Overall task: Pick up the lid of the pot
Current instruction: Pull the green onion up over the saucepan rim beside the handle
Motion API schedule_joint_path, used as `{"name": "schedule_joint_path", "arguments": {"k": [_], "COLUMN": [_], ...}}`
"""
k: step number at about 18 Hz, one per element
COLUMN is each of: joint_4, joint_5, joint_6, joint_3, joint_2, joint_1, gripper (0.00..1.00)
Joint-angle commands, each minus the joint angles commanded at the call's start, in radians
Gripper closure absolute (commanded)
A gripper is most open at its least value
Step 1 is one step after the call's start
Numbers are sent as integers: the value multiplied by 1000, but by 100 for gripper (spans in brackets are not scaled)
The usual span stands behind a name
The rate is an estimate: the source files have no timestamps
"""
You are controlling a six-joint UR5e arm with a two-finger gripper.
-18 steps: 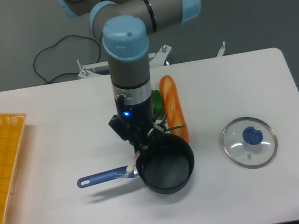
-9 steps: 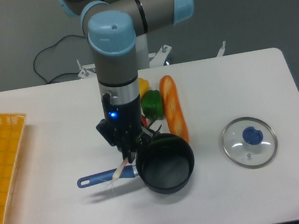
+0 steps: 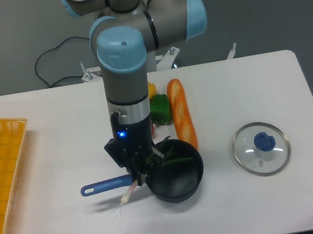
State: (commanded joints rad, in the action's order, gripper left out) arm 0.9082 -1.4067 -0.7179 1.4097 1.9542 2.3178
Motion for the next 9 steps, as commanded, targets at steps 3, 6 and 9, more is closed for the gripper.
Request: {"name": "schedule_joint_path", "arguments": {"k": [3, 6, 9], "joint_4": [-15, -15, -15], "joint_5": [-2, -2, -3], "joint_6": [0, 0, 0], "joint_3": [2, 8, 17], "joint_2": [15, 26, 32], "joint_1": [0, 0, -5], "gripper": [100, 100, 100]}}
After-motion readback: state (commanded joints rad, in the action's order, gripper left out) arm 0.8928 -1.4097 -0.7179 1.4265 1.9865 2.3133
